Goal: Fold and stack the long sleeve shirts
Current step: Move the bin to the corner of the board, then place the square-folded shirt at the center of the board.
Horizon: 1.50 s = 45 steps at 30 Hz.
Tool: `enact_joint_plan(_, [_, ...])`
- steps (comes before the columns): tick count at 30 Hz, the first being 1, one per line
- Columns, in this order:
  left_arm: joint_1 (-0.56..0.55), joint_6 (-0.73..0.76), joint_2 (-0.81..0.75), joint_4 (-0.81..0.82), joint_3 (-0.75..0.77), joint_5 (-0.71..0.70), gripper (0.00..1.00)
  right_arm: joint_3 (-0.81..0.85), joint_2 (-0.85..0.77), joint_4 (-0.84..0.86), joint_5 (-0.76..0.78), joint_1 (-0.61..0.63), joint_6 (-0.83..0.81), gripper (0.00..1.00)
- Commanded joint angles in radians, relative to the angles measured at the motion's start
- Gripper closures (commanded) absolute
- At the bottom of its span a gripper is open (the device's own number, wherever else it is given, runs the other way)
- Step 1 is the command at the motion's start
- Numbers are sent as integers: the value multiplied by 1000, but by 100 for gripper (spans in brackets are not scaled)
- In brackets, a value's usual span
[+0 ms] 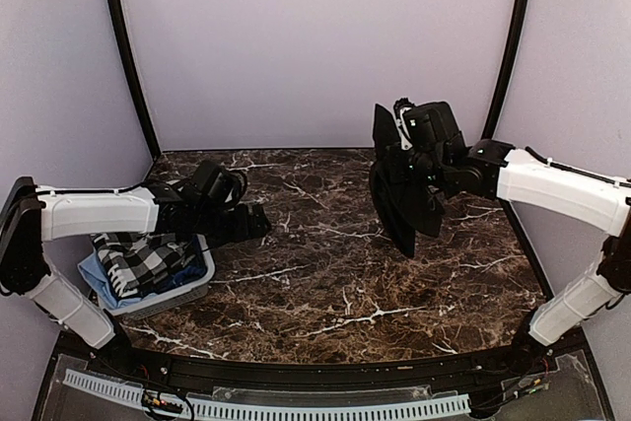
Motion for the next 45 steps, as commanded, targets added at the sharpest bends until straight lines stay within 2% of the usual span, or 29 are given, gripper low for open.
enact_joint_plan(1, [-3, -96, -56, -87, -99, -70, 1, -12, 7, 58, -2, -5, 13, 100])
enact_joint_plan(5, [4, -150, -179, -205, -194, -194, 1, -26, 10, 56, 4, -5, 15, 100])
enact_joint_plan(8, [17, -162, -273, -267, -238, -237, 1, -37, 17, 52, 6, -5, 19, 100])
enact_joint_plan(14, [23, -66, -296, -181, -191, -174, 1, -44, 62, 39, -37, -3, 33, 100])
enact_joint_plan(16, [20, -25, -279, -135, -154, -133, 1, -30, 102, 36, -102, -3, 27, 98])
enact_joint_plan(19, [15, 48, -249, -69, -84, -69, 1, 34, 190, 18, -220, 4, 15, 55])
enact_joint_plan(21, [10, 88, -212, -35, -33, -31, 1, 70, 230, 2, -249, 16, 6, 34])
enact_joint_plan(23, [-2, 124, -167, -20, 20, -7, 1, 81, 238, -14, -240, 17, 6, 22])
enact_joint_plan(25, [-21, 156, -123, -3, 62, 8, 1, 54, 218, -20, -213, 11, 11, 17])
enact_joint_plan(32, [-97, 222, 17, 56, 170, 61, 1, -223, 73, -8, -252, -65, 124, 23])
enact_joint_plan(39, [-143, 247, 128, 70, 260, 128, 1, -448, 2, 175, -466, -155, 229, 42])
enact_joint_plan(45, [-165, 248, 173, 76, 292, 148, 1, -542, 34, 355, -665, -253, 298, 42])
